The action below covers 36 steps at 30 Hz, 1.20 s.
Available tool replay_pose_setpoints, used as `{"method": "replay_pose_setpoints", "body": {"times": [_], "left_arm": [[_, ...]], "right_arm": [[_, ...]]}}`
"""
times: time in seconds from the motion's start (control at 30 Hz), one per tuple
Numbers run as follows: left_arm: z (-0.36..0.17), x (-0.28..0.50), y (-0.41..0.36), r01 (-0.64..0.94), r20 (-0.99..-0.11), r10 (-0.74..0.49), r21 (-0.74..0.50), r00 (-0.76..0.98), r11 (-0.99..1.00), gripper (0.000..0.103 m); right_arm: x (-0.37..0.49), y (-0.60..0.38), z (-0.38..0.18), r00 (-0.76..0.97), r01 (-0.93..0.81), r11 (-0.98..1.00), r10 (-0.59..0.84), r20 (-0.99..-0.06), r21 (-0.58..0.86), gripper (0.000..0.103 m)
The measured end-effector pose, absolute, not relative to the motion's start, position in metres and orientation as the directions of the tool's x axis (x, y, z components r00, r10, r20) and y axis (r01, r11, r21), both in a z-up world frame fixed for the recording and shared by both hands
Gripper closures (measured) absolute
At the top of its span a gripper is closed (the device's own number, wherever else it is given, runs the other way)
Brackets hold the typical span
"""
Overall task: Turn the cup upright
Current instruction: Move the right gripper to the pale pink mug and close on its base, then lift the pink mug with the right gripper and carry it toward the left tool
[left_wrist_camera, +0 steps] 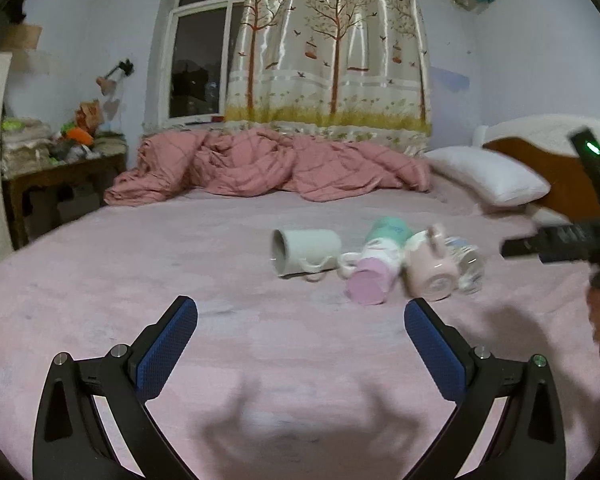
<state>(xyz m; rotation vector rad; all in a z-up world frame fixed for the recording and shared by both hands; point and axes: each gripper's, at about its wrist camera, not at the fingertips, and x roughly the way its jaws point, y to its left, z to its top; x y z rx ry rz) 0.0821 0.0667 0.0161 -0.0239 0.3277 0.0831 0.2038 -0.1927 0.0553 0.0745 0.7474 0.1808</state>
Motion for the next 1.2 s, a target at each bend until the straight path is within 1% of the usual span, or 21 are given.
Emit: {"method": "replay_pose_setpoints", "body": {"times": [0.07,0.13,0.37,0.43,0.57,0.6,0.63,0.7,0.73,0.93,1.03,1.2], "left_arm": [[0.01,0.089,0.069,-0.093,-0.347,0.093,0.017,0.933,0.995,0.0],[0.006,0.097,0.072,-0.085,-0.38,0.078,-0.002,0.922,0.996,0.0],[0.002,0.096,0.067,-0.07,-0.403,0.055,-0.023,0.914,0.997,0.0],[0.004,0.093,0.065,-0.03,-0.4,0.009,-0.046,0.916,0.998,0.0],[0.004,0.093,0.059,-0.022,-0.402,0.008,-0.032,0.916,0.999,0.0],[0.003,0.094,0.059,-0.018,-0.412,-0.001,-0.042,0.911,0.999,0.0],[0.002,0.095,0.059,-0.013,-0.42,-0.009,-0.051,0.908,0.999,0.0],[0.001,0.095,0.06,-0.011,-0.425,-0.015,-0.058,0.905,0.998,0.0],[0.001,0.095,0.061,-0.016,-0.424,-0.009,-0.054,0.905,0.998,0.0],[0.001,0.095,0.062,-0.032,-0.427,0.004,-0.058,0.904,0.998,0.0],[0.002,0.092,0.064,-0.033,-0.423,0.004,-0.061,0.906,0.998,0.0],[0.006,0.09,0.066,-0.038,-0.411,0.009,-0.063,0.912,0.997,0.0]], "right_arm": [[0.237,-0.183,0.043,0.678,-0.117,0.978,0.207,-0.705,0.175,0.006],[0.267,-0.17,0.03,0.646,-0.087,0.979,0.195,-0.737,0.183,0.007],[0.334,-0.143,-0.004,0.609,-0.01,0.999,0.041,-0.792,0.044,0.007],[0.345,-0.141,-0.008,0.6,0.001,0.999,0.031,-0.8,0.039,0.007],[0.365,-0.138,-0.023,0.574,0.039,0.999,-0.004,-0.819,0.022,0.007],[0.368,-0.137,-0.027,0.566,0.042,0.999,-0.004,-0.824,0.024,0.008],[0.371,-0.137,-0.03,0.558,0.043,0.999,0.001,-0.83,0.03,0.012],[0.379,-0.137,-0.037,0.552,0.057,0.998,-0.002,-0.834,0.035,0.014],[0.381,-0.138,-0.039,0.554,0.059,0.998,-0.004,-0.833,0.034,0.016],[0.38,-0.14,-0.039,0.571,0.044,0.998,0.002,-0.821,0.033,0.017],[0.357,-0.137,-0.024,0.609,-0.011,1.0,0.005,-0.793,-0.002,0.017],[0.297,-0.147,0.011,0.635,-0.088,0.995,0.092,-0.767,0.046,0.017]]}}
